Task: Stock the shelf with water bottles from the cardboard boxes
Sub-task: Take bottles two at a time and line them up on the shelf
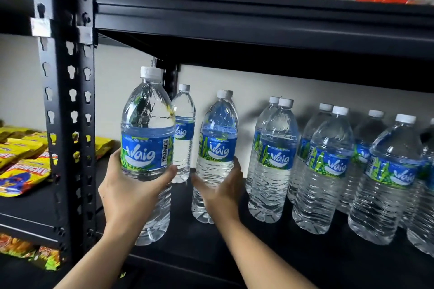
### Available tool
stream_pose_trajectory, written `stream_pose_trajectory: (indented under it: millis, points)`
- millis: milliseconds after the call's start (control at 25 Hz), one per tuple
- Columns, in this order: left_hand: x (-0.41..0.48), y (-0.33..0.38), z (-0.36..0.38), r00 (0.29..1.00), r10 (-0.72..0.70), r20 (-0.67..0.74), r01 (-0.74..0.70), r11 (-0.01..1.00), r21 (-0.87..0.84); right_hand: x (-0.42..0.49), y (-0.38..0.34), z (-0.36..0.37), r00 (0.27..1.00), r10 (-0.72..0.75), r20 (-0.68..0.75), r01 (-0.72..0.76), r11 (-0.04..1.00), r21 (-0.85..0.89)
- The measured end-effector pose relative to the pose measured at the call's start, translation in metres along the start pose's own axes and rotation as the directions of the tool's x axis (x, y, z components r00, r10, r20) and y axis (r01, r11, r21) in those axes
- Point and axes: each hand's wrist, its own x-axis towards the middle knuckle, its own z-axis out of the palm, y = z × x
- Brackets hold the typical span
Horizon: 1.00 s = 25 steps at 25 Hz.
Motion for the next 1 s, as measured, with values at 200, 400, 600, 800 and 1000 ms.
stream_pose_trajectory:
  millis: [200,400,600,800,1000]
  points:
    - [-0.003,-0.001,0.004,1.000,0.000,0.008,0.000,1.000,0.007,-0.009,0.034,0.002,0.953,0.242,0.184,-0.258,0.964,0.070]
    - [-0.004,-0.002,0.009,1.000,0.014,0.023,-0.015,1.000,0.018,0.002,0.043,0.023,0.944,0.307,0.119,-0.315,0.948,0.053]
    - [-0.003,-0.001,0.008,0.999,0.038,0.017,-0.039,0.999,0.019,0.013,0.047,0.029,0.923,0.363,0.129,-0.363,0.931,-0.021]
    - [-0.003,-0.002,0.006,0.999,0.041,0.027,-0.041,0.999,-0.002,0.019,0.048,0.027,0.930,0.352,0.111,-0.351,0.936,-0.028]
    - [-0.001,-0.004,0.009,0.998,0.051,0.039,-0.050,0.999,-0.003,0.022,0.048,0.025,0.934,0.331,0.133,-0.333,0.943,-0.012]
